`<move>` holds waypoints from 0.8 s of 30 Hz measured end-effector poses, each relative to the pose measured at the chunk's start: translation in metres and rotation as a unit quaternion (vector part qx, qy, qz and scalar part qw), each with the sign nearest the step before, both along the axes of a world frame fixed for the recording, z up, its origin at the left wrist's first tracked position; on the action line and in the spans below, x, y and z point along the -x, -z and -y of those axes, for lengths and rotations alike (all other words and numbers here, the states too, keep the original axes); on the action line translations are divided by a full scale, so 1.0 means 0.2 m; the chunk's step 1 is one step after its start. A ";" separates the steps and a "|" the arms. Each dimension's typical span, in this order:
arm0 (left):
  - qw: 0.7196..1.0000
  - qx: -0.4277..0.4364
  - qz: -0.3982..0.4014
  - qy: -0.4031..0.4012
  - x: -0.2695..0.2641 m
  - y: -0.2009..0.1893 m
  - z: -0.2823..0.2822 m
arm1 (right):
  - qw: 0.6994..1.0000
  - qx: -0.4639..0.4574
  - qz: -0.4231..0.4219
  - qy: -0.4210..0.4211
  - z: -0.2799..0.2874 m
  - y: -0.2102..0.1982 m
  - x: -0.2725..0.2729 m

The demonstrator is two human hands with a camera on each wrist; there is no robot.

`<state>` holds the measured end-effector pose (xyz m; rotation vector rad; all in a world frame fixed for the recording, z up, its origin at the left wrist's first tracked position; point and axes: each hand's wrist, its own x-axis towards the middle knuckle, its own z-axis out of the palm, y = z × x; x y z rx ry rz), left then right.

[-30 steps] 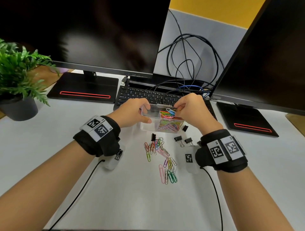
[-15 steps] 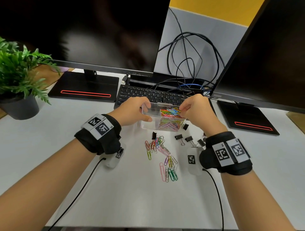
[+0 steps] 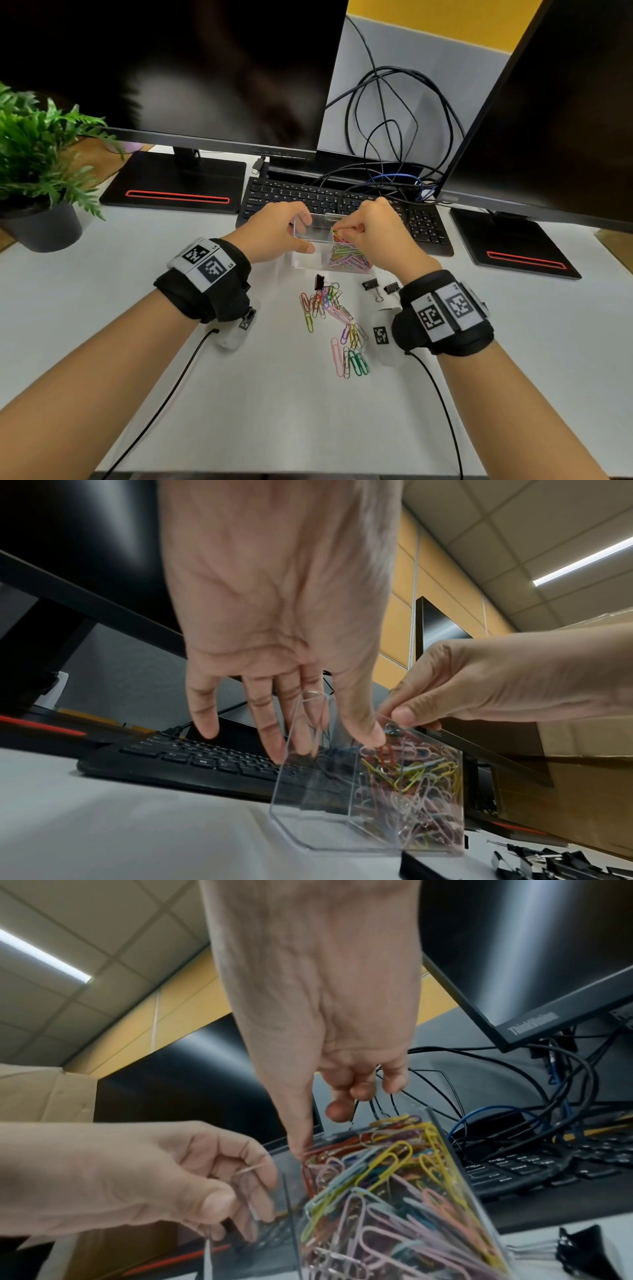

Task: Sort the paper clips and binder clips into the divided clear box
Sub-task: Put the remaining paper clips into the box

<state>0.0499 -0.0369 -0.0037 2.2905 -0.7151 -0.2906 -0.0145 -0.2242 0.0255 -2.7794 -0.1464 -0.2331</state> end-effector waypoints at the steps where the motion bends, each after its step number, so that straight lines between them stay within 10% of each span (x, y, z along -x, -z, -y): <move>1: 1.000 0.000 0.000 0.001 0.00 0.00 0.00 | 1.000 0.018 -0.001 -0.003 0.00 0.01 -0.01; 24: 1.000 0.000 -0.004 0.002 0.01 -0.01 0.00 | 0.998 -0.018 0.009 0.067 0.08 0.05 -0.04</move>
